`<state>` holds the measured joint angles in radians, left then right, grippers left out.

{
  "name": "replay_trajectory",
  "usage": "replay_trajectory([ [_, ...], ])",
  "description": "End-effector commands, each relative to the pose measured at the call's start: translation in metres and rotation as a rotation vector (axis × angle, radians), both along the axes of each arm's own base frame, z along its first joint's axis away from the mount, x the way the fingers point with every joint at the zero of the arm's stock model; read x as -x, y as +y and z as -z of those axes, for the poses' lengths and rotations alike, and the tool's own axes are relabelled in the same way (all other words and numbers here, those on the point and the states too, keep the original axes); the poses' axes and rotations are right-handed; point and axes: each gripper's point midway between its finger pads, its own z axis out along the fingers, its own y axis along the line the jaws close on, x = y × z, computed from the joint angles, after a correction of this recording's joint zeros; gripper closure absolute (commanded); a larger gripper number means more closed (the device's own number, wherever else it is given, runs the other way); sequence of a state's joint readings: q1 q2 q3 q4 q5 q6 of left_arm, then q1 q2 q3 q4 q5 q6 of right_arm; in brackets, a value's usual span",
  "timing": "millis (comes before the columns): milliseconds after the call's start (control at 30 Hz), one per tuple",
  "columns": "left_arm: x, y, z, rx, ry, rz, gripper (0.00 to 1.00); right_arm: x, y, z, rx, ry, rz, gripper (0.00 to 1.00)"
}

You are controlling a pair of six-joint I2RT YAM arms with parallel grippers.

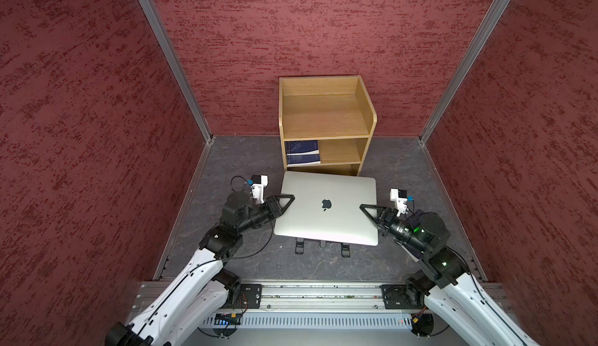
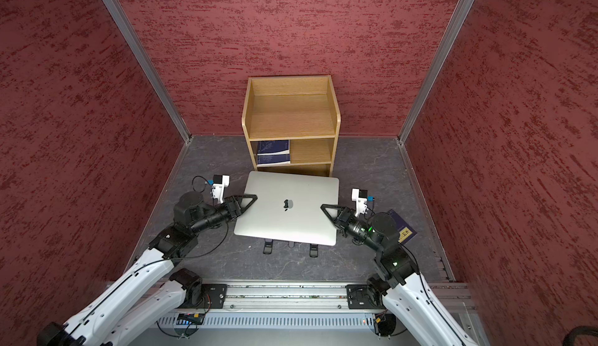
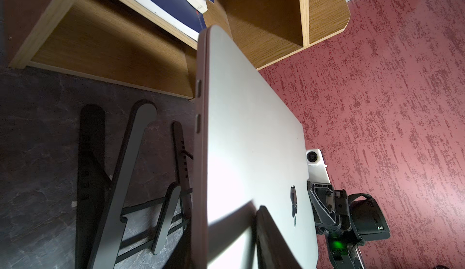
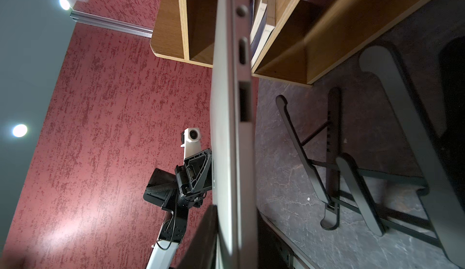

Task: Close the laptop lid and set it aside
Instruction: Pick up the laptop from the computer stand, then place the laptop on the shelf.

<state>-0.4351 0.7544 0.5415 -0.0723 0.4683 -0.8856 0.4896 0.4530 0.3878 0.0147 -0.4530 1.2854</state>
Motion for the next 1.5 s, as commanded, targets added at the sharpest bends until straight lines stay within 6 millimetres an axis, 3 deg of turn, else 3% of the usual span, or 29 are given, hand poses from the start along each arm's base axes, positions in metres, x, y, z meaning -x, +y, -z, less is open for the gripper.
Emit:
replay_trajectory([
  [0, -0.001, 0.005, 0.009, -0.127, -0.058, 0.017, 0.79, 0.042, -0.001, -0.118, -0.179, -0.355, -0.114, 0.81],
  [233, -0.011, 0.015, -0.012, -0.109, -0.083, -0.018, 0.54, 0.044, -0.014, -0.118, -0.183, -0.326, -0.045, 1.00],
  [467, -0.013, 0.022, -0.042, -0.090, -0.144, -0.054, 0.25, 0.047, -0.029, -0.133, -0.254, -0.343, 0.022, 1.00],
  [733, -0.015, 0.055, -0.069, -0.151, -0.182, -0.198, 0.07, 0.053, -0.048, -0.150, -0.232, -0.353, 0.111, 1.00],
  [833, -0.009, 0.077, -0.091, -0.198, -0.254, -0.295, 0.03, 0.053, -0.065, -0.151, -0.163, -0.336, 0.212, 1.00],
  [933, -0.005, 0.088, -0.100, -0.208, -0.278, -0.354, 0.02, 0.050, -0.079, -0.161, -0.199, -0.345, 0.288, 1.00],
  [1167, -0.005, 0.084, -0.099, -0.165, -0.271, -0.340, 0.01, 0.027, -0.099, -0.195, -0.352, -0.409, 0.448, 1.00],
  [1300, -0.005, 0.084, -0.101, -0.155, -0.276, -0.341, 0.01, 0.018, -0.109, -0.226, -0.362, -0.471, 0.529, 1.00],
  [1467, -0.002, 0.082, -0.105, -0.122, -0.280, -0.337, 0.01, -0.007, -0.109, -0.247, -0.386, -0.460, 0.602, 1.00],
])
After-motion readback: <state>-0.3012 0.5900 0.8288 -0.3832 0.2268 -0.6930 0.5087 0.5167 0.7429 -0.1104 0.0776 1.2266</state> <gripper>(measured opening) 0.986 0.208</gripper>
